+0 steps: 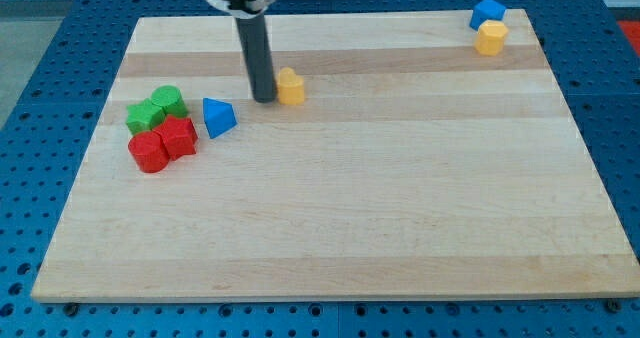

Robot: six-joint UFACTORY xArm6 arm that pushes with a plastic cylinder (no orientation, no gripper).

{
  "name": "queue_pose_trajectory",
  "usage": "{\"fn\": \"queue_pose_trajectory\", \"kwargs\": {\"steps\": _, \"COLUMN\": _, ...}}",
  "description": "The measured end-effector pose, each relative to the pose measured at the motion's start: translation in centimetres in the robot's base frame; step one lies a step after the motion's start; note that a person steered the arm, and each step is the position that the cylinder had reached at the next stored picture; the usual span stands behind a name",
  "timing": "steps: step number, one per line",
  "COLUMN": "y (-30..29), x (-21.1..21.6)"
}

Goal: Place the yellow heart below the yellow hexagon

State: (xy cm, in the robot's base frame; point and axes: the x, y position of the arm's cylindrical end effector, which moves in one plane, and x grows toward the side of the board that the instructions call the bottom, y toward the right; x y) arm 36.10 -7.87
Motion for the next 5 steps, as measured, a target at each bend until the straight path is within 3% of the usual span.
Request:
{"fn": "queue_pose_trajectory", "kwargs": {"steps": 2, "y": 5.5, "x": -1.7}}
{"fn": "queue_pose_trajectory", "kwargs": {"steps": 5, "y": 5.6, "x": -6.9}}
